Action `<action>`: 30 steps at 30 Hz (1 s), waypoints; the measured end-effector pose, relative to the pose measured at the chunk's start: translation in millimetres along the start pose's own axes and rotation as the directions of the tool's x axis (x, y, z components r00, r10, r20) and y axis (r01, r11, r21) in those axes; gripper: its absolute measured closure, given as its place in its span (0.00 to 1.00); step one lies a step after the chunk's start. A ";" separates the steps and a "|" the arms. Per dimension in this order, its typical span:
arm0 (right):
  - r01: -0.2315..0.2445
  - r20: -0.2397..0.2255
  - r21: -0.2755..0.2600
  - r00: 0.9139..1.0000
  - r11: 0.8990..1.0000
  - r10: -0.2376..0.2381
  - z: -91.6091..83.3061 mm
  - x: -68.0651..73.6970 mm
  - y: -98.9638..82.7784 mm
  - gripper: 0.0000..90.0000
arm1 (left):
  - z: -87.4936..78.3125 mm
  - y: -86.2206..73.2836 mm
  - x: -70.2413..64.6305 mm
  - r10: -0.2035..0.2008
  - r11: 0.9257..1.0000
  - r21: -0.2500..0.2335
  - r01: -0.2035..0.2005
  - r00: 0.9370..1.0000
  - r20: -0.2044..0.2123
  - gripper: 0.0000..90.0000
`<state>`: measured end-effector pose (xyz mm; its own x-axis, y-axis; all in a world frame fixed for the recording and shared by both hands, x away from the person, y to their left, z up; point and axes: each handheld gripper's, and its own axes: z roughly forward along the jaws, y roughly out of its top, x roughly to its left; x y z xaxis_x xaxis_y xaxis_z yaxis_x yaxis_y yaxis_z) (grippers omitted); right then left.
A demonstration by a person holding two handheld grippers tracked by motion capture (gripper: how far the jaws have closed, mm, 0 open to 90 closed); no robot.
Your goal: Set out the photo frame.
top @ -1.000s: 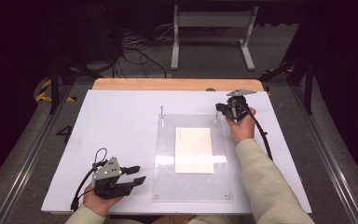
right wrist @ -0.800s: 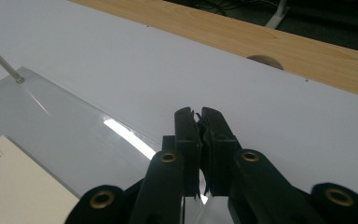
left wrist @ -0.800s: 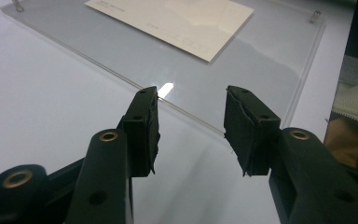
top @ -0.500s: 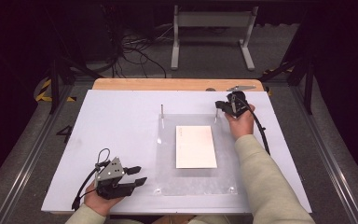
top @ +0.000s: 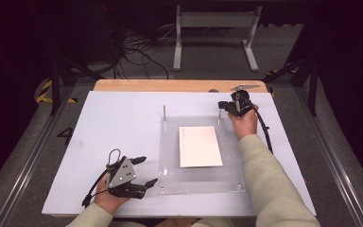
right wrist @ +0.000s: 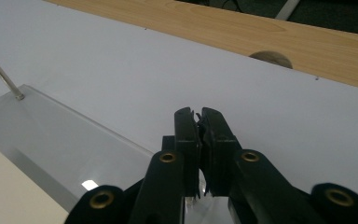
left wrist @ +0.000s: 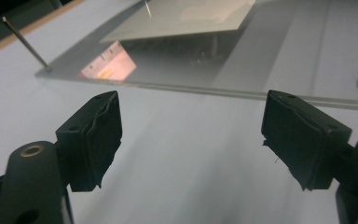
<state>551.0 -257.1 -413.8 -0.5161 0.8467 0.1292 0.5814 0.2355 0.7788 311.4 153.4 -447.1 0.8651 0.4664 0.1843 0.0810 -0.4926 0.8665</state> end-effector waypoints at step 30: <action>-0.037 0.004 0.023 0.999 0.999 0.037 0.5 0.1 2.7 0.95 | 31.0 10.2 -25.8 0.295 0.953 -0.066 -0.295 0.956 -0.010 0.47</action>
<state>552.9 -256.1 -412.0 -0.4921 0.8566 0.1554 0.6142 0.2151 0.7593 305.2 113.5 -457.4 0.8458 0.3075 0.4360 -0.2104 -0.5587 0.8022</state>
